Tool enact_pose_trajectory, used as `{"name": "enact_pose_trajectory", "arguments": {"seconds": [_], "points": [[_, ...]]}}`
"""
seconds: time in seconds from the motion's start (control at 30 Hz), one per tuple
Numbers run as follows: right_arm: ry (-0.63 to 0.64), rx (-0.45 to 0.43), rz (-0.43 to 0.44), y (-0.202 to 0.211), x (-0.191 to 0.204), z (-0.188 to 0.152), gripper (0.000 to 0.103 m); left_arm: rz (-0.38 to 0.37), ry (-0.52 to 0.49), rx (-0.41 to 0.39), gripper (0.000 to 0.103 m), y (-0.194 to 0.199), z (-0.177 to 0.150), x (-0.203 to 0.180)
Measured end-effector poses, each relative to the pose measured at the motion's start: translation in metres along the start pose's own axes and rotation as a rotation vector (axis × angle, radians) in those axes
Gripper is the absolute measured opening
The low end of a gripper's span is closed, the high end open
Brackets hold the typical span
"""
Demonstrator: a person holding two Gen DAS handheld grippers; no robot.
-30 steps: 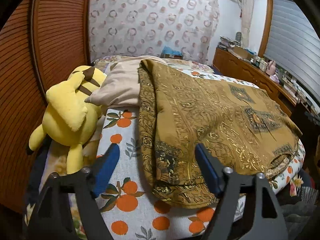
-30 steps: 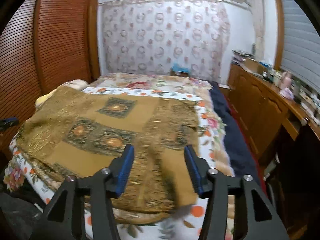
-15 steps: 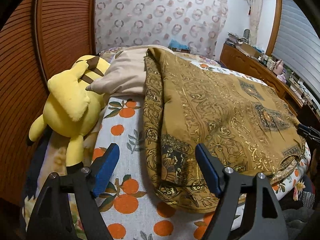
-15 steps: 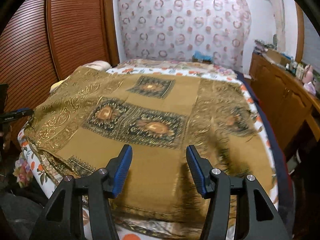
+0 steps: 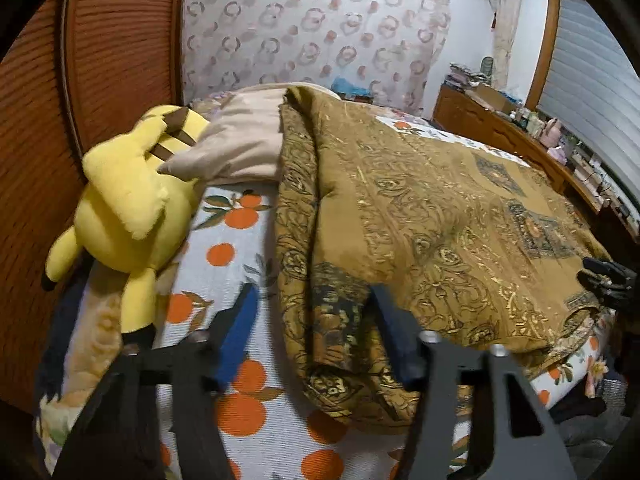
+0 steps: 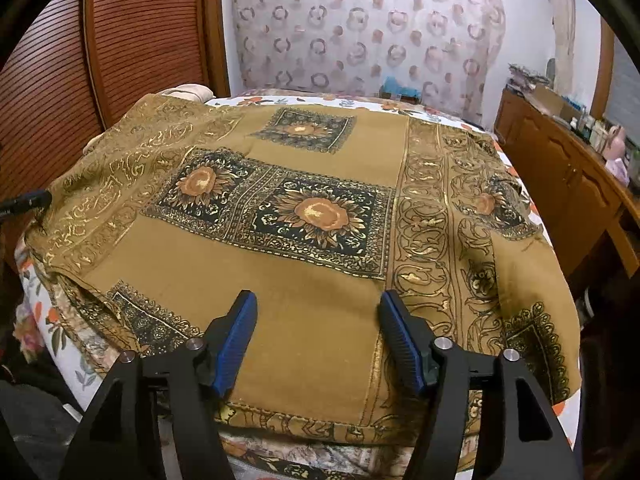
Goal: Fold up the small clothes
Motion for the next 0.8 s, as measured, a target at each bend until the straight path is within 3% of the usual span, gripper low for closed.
{"name": "enact_pose_trajectory", "arguments": {"seconds": [0.1, 0.43, 0.6, 0.8], "points": [[-0.002, -0.037, -0.003, -0.003, 0.003, -0.002, 0.076, -0.015, 0.007, 0.003, 0.044, -0.004, -0.001, 0.000], [0.003, -0.049, -0.004, -0.001, 0.004, -0.010, 0.076, -0.025, 0.032, 0.021, 0.043, -0.012, -0.006, 0.003], [0.003, -0.049, -0.003, 0.001, 0.004, -0.011, 0.076, -0.057, 0.010, 0.024, 0.012, -0.013, -0.006, -0.003], [0.003, -0.049, -0.002, 0.002, 0.004, -0.012, 0.076, -0.064, -0.008, -0.011, 0.008, 0.000, 0.005, -0.018]]}}
Point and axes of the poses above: each gripper's, at about its wrist camera, not at the fingertips, and y roughly against the way its jaws point, x to its left, z to its top, the point moved 4 cm from there along -y, roughly the way its jaws point, and after that the axes turned 7 degrees about -y, right-handed, at the moved point
